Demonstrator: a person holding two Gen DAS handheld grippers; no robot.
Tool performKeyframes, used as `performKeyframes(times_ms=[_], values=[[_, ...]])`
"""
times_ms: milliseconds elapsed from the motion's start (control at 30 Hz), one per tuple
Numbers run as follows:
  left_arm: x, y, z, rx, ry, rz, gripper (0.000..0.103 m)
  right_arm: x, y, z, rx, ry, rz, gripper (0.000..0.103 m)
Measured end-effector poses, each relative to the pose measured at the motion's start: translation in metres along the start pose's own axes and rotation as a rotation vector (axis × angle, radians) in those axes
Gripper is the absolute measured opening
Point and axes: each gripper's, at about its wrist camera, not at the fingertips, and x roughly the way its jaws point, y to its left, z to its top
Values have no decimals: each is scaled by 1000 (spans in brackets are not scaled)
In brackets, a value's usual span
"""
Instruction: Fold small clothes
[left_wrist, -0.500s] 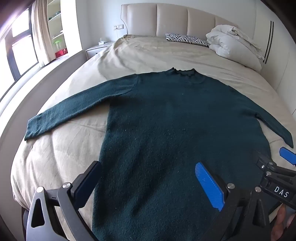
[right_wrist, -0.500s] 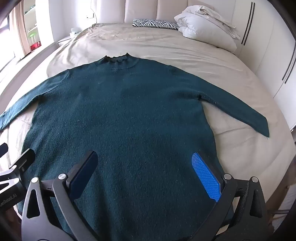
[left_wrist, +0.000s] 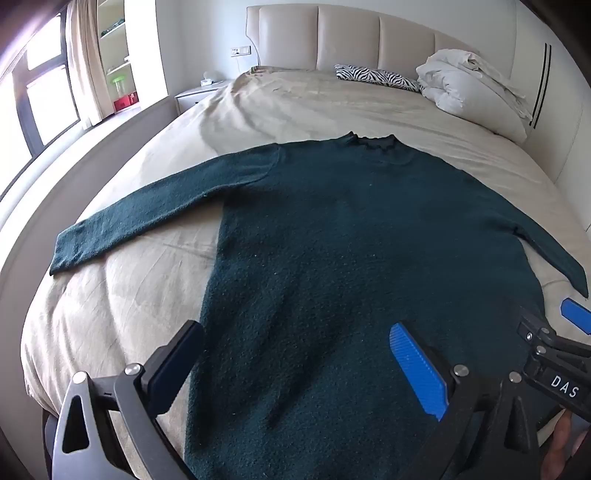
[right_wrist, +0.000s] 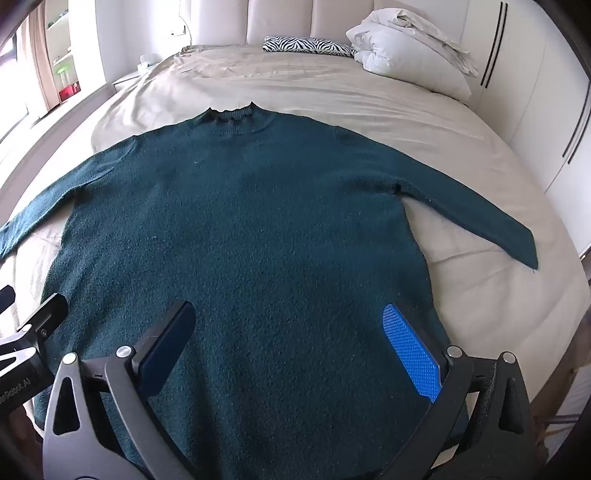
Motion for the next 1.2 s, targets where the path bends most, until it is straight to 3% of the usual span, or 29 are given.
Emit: performKeyframes(times_ms=[1200], values=[[-1,5,1,-12,-6,9,103,5,6,-6,14,12,3,103]])
